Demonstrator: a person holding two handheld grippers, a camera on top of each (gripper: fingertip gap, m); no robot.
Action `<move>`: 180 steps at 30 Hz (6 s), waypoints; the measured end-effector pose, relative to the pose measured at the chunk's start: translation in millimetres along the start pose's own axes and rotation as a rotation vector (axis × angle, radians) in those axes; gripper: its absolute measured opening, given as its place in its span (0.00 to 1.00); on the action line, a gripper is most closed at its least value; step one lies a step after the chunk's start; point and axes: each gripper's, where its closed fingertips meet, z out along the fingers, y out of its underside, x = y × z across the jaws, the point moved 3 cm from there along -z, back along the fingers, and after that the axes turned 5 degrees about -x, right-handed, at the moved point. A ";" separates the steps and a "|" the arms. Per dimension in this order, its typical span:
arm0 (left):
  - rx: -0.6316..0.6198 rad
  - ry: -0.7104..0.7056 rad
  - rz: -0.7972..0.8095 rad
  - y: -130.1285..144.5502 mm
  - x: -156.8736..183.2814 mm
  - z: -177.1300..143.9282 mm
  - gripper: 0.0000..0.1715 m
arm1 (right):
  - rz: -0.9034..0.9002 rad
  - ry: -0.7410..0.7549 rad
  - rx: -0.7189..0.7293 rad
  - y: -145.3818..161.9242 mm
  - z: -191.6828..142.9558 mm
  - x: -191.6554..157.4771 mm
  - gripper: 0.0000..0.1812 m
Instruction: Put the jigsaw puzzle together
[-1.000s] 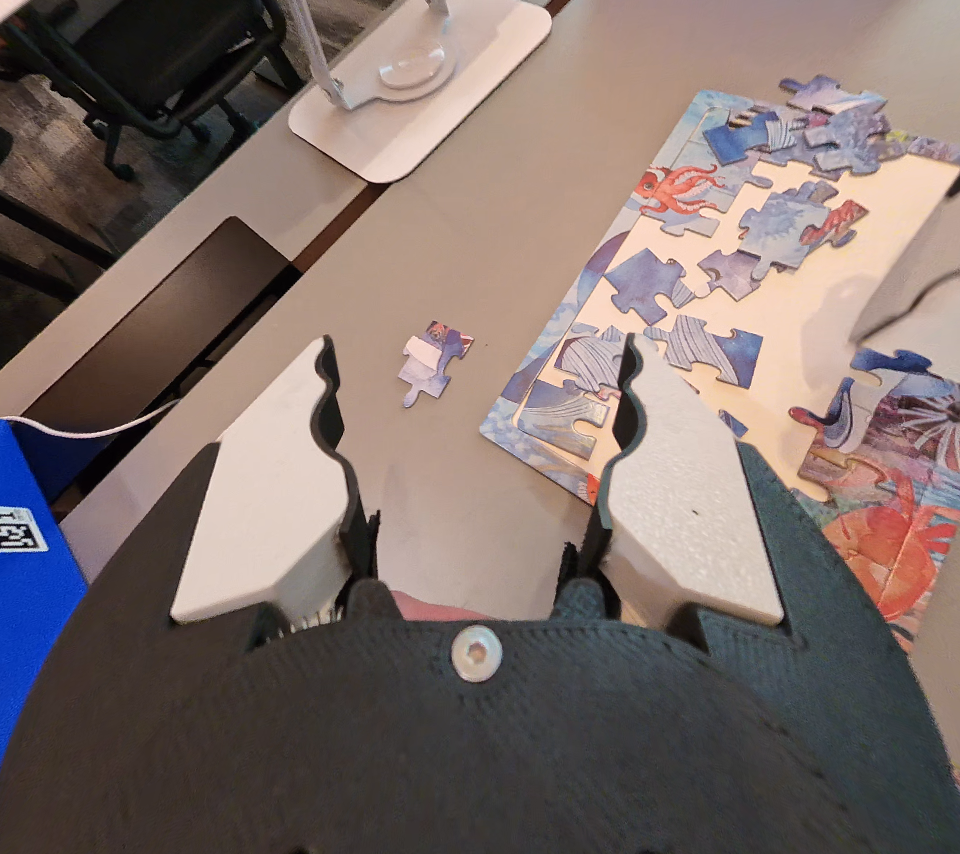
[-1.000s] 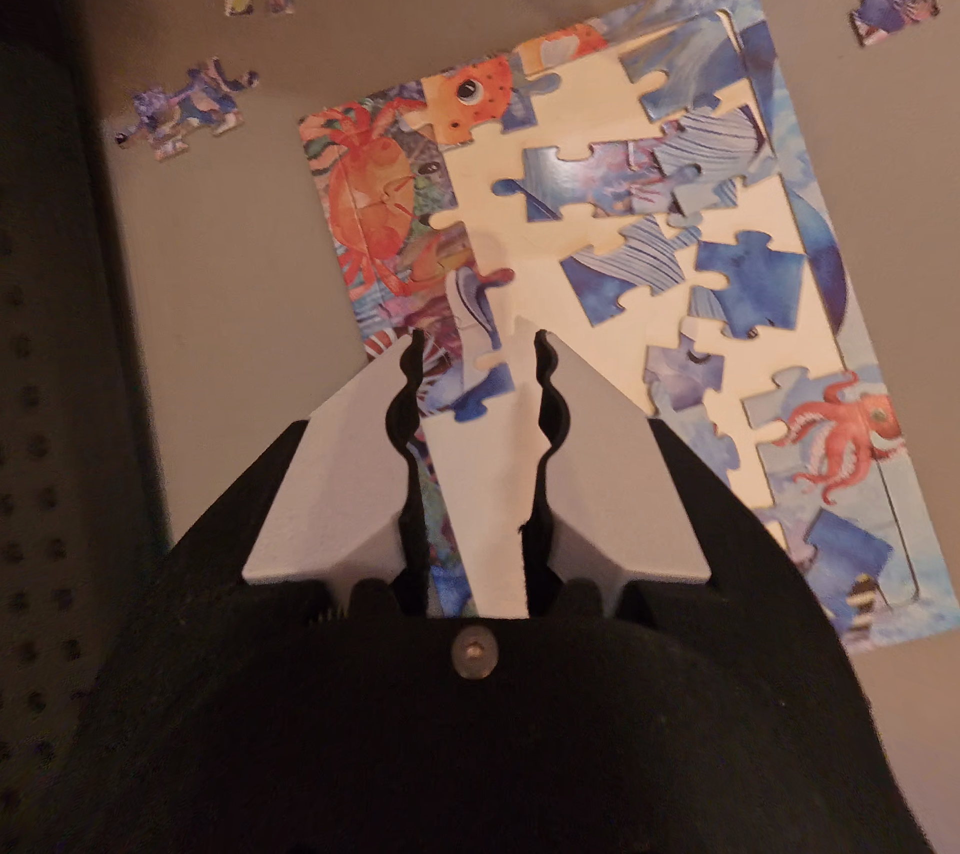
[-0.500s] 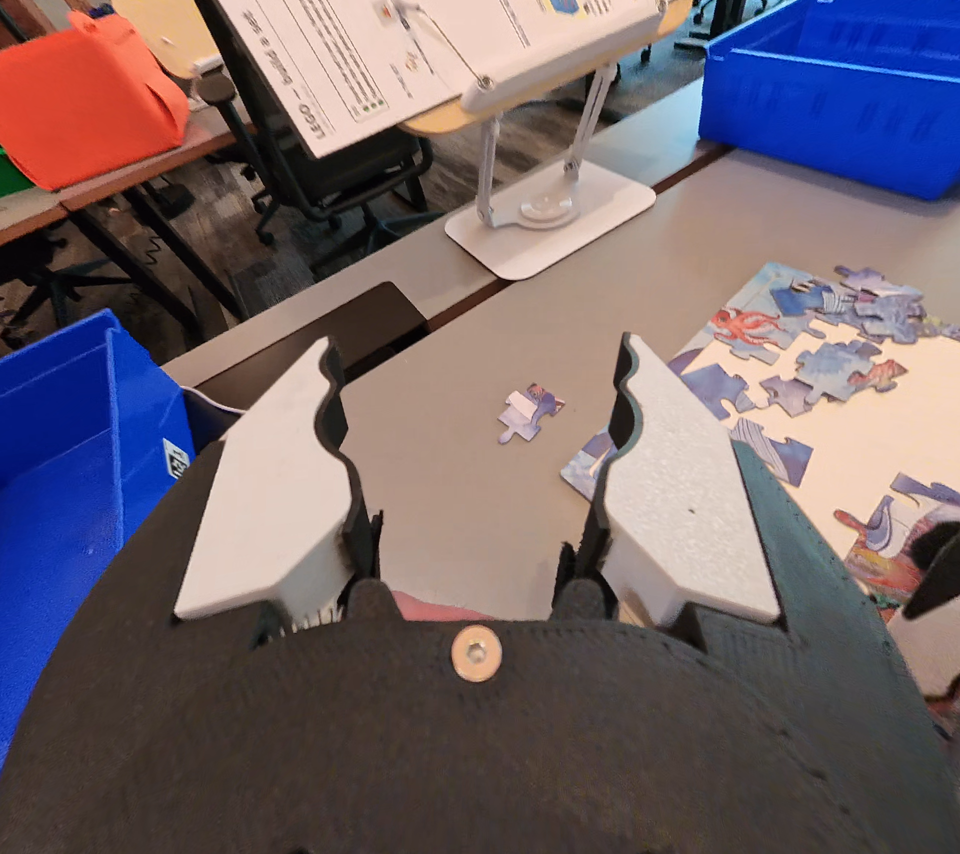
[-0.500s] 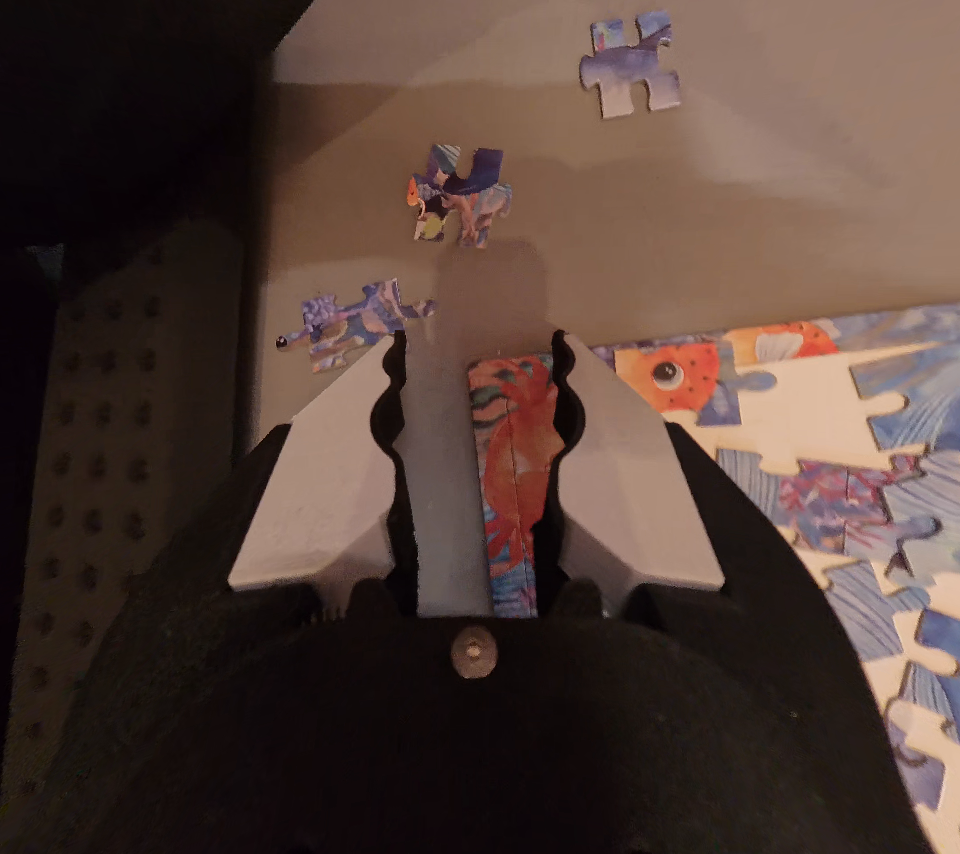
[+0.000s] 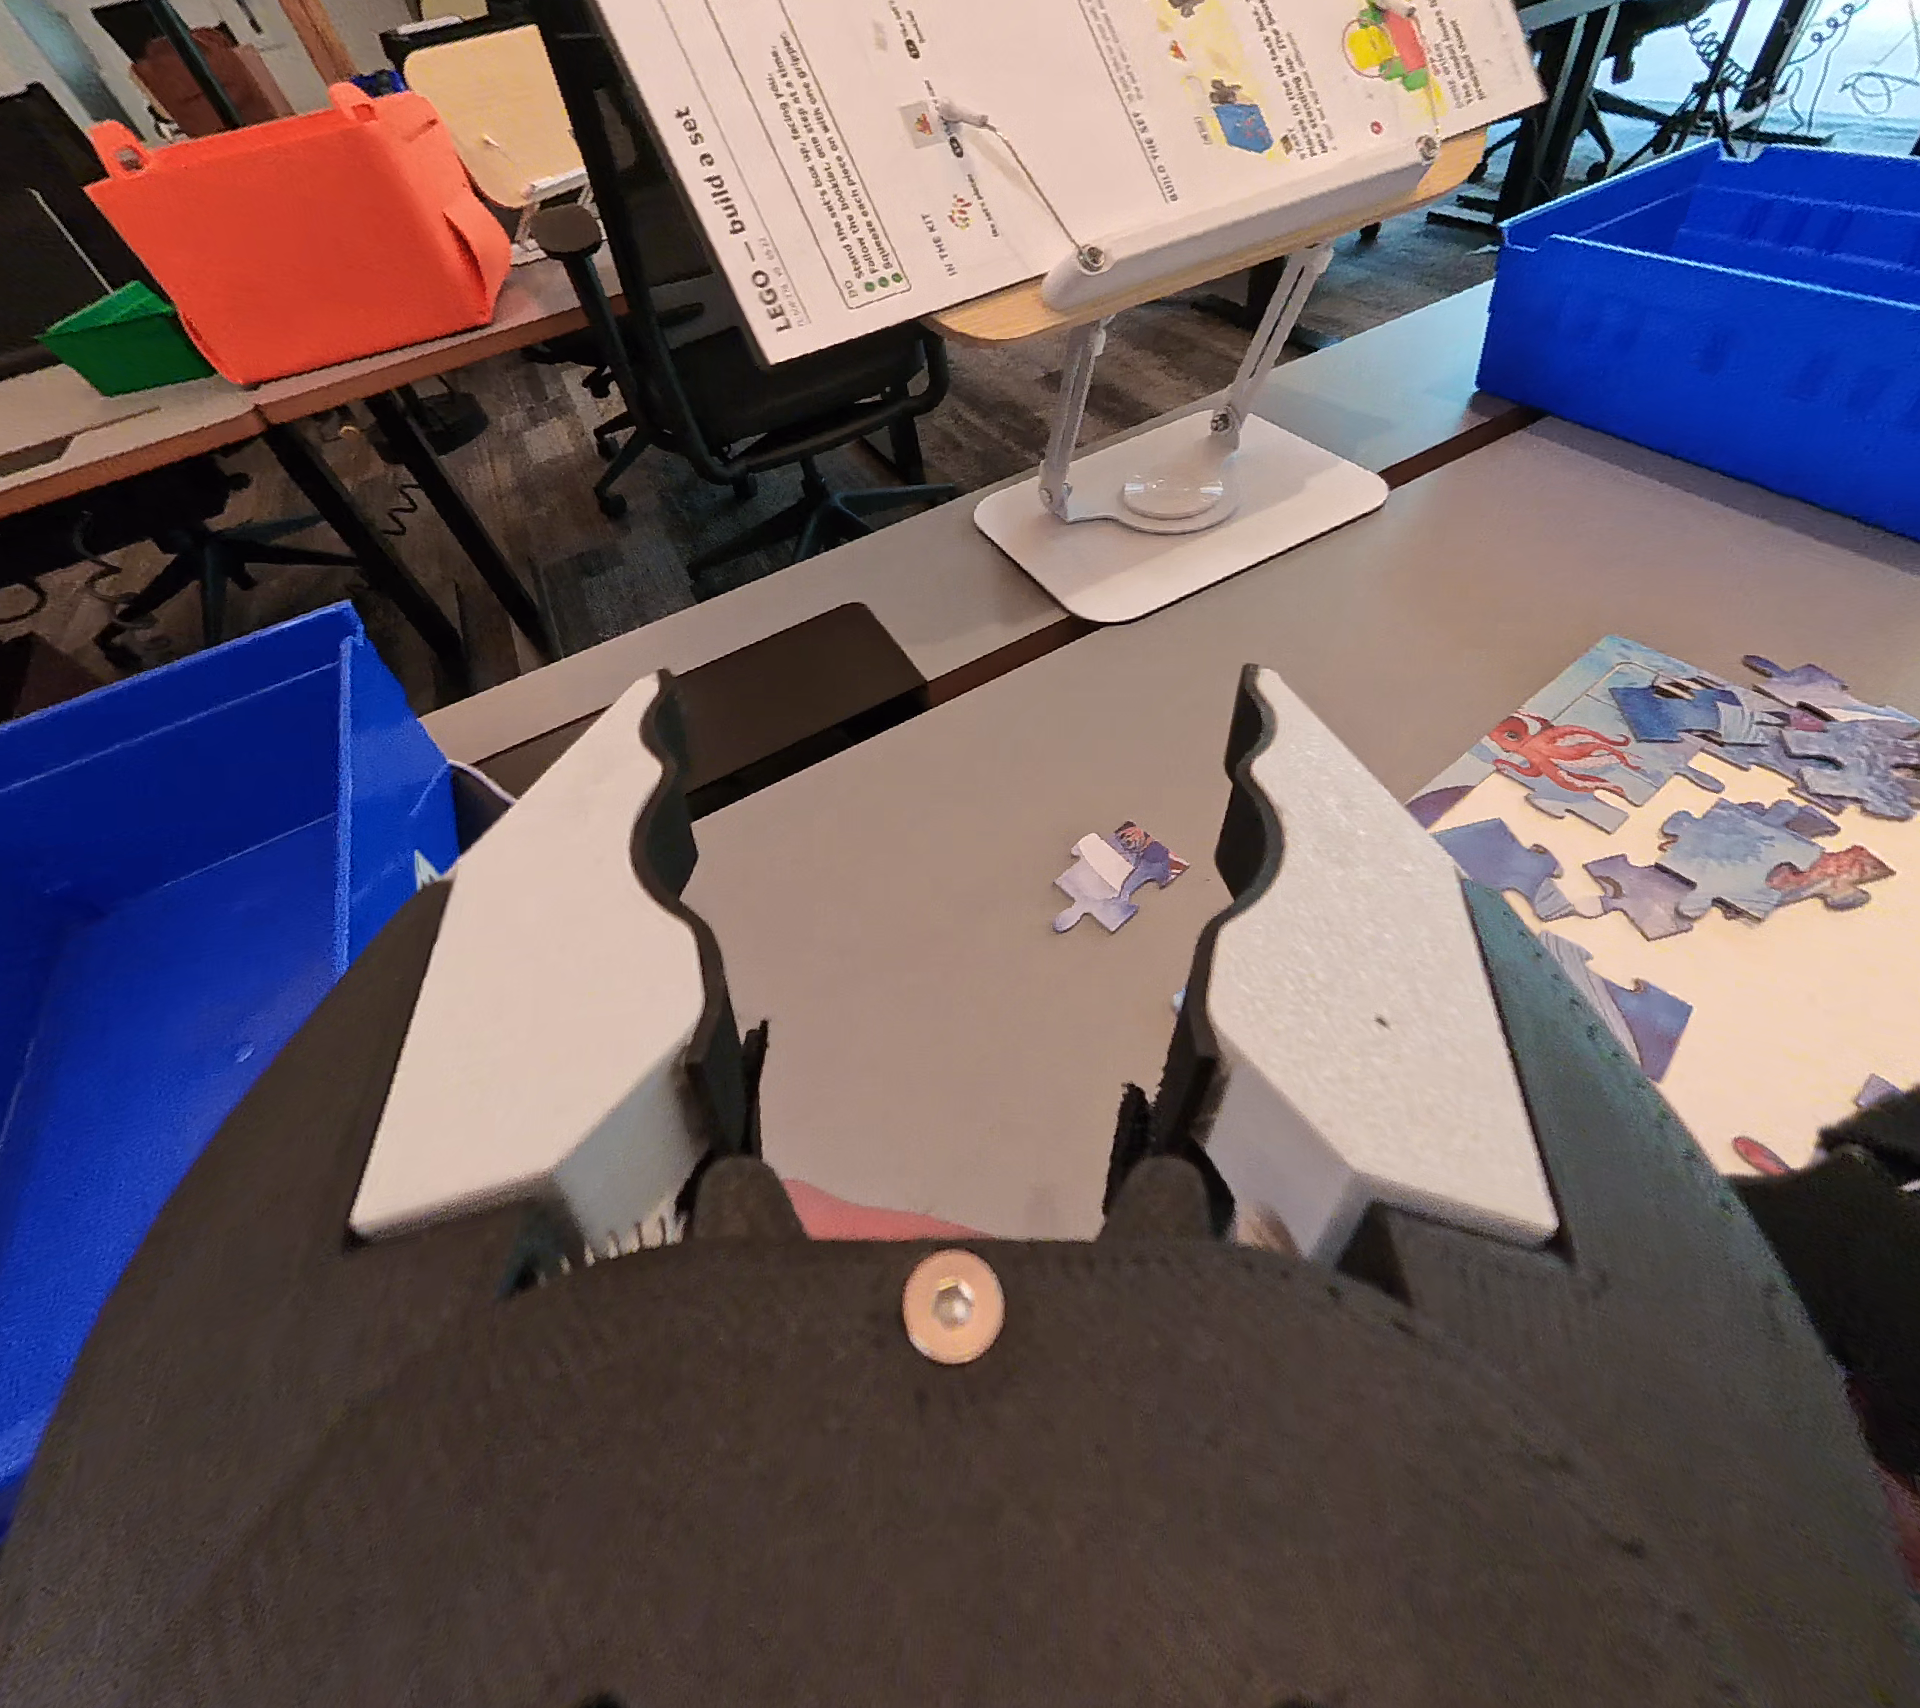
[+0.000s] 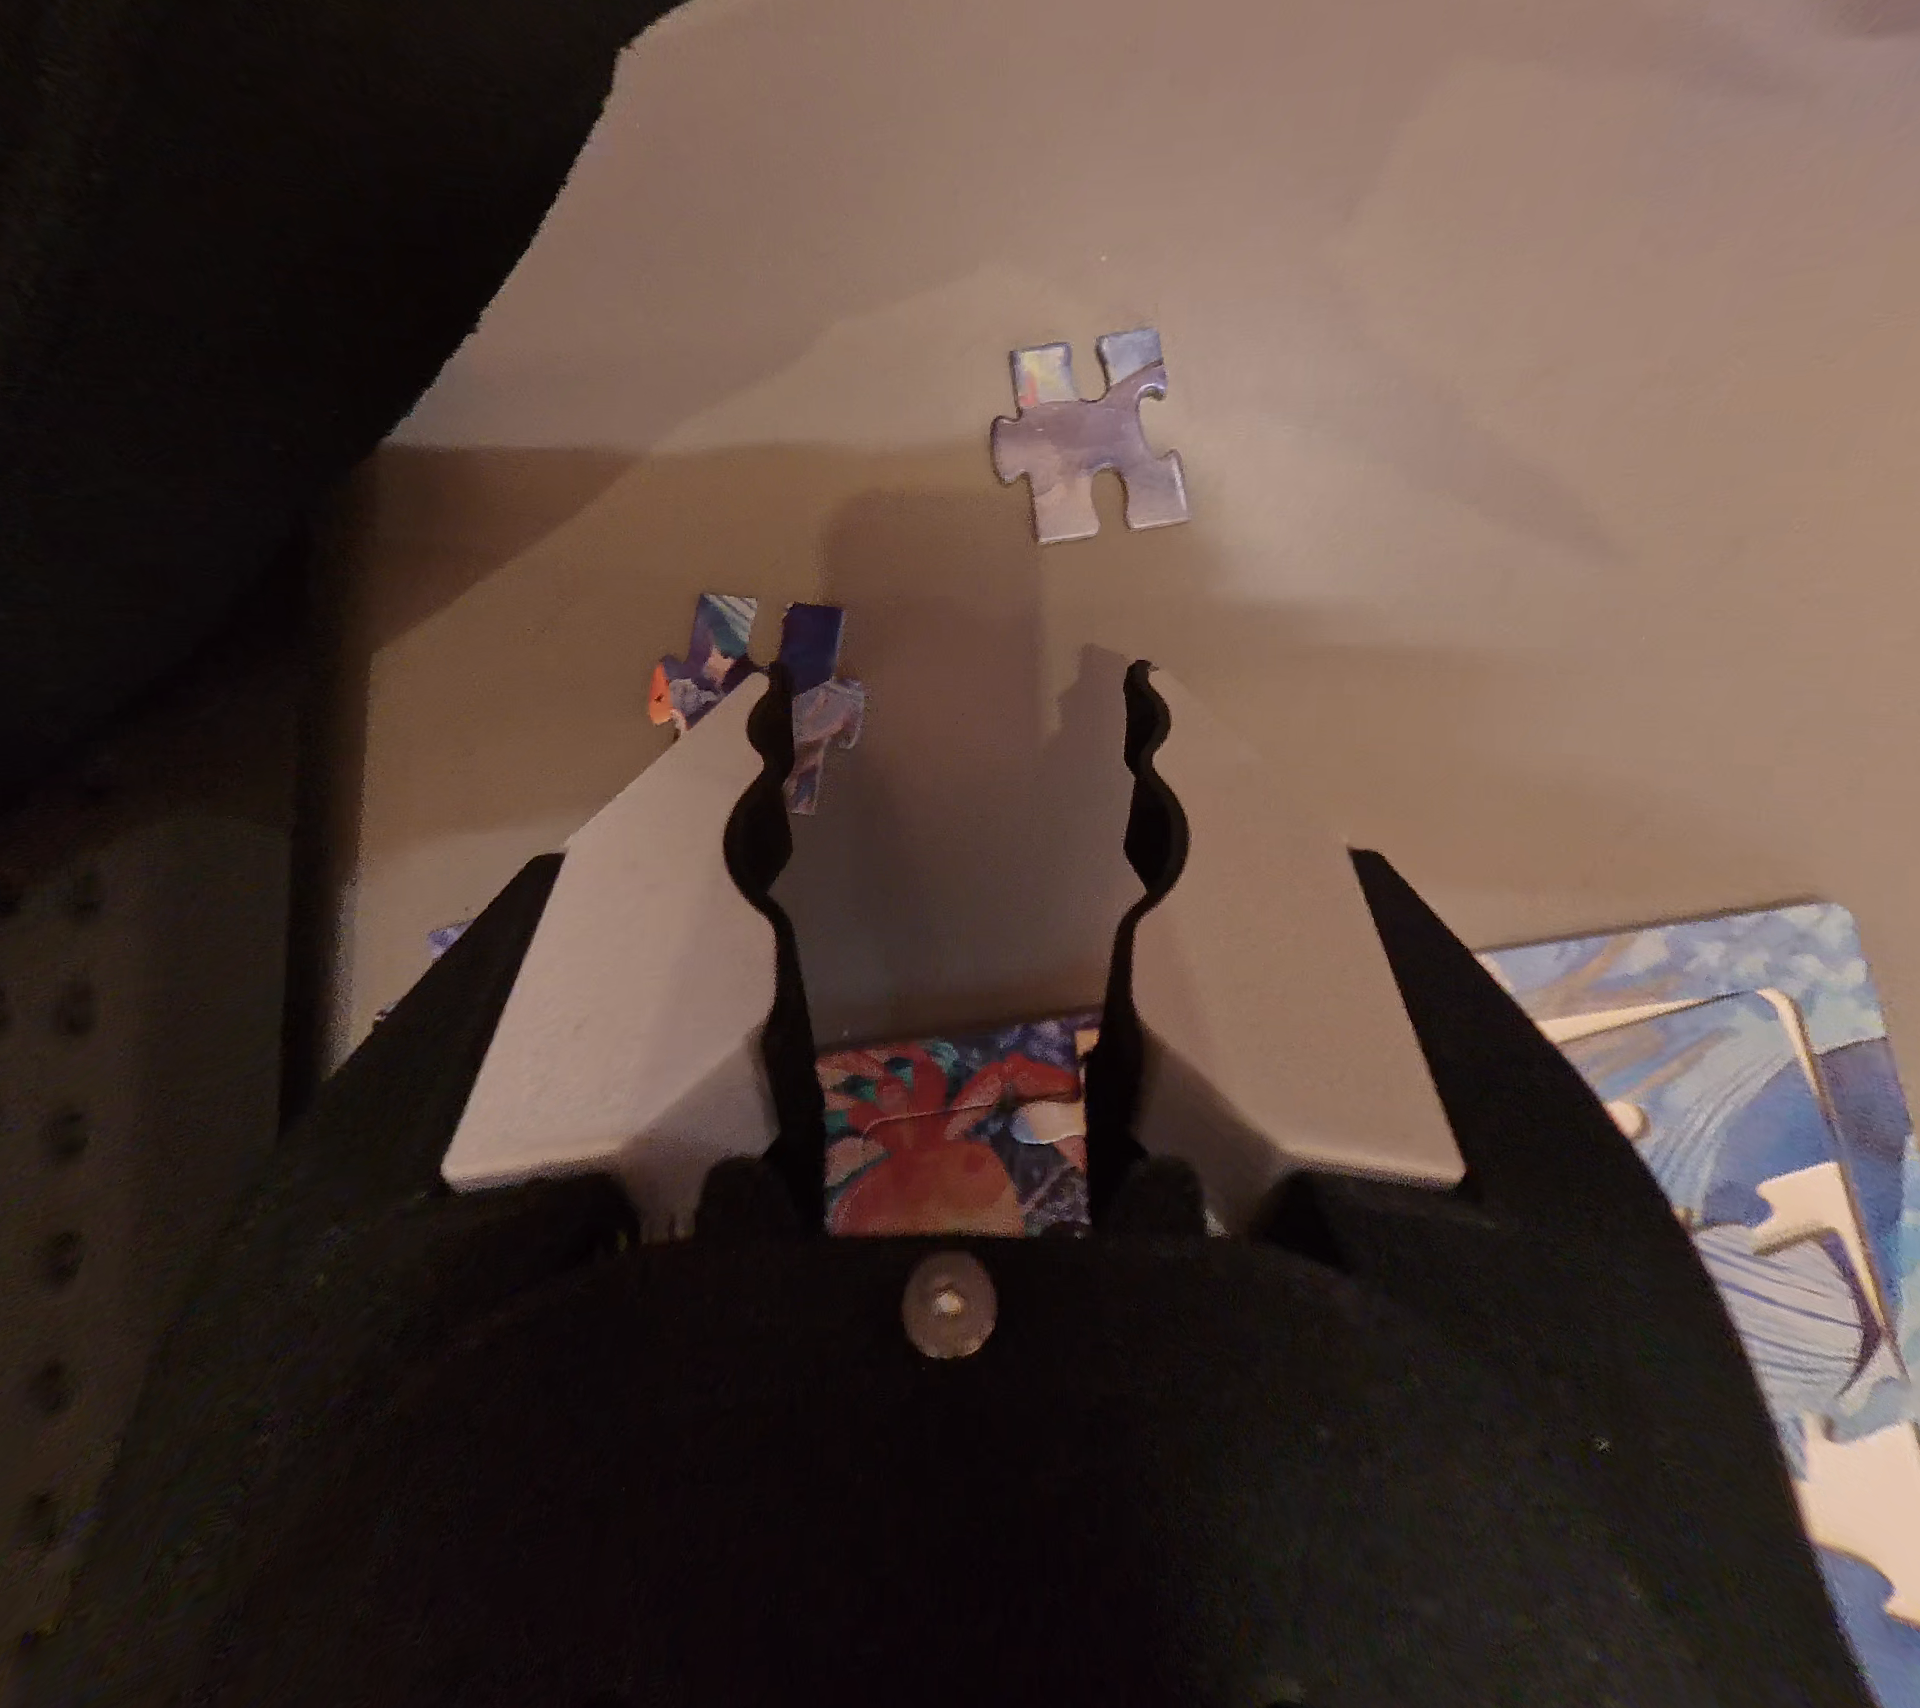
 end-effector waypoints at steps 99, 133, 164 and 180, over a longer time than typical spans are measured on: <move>-0.372 0.409 0.209 72.8 129.6 76.7 0.61 | 0.046 0.084 -0.336 190.8 -114.6 33.9 0.18; -0.351 0.418 0.212 65.3 133.2 67.8 0.61 | 0.077 0.126 -0.297 202.7 -123.5 10.2 0.23; -0.379 0.420 0.224 72.5 135.4 69.1 0.61 | 0.236 0.126 -0.272 200.6 -120.5 24.1 0.21; -0.384 0.425 0.234 72.4 138.7 69.4 0.62 | 0.357 0.175 -0.338 196.5 -133.2 18.4 0.18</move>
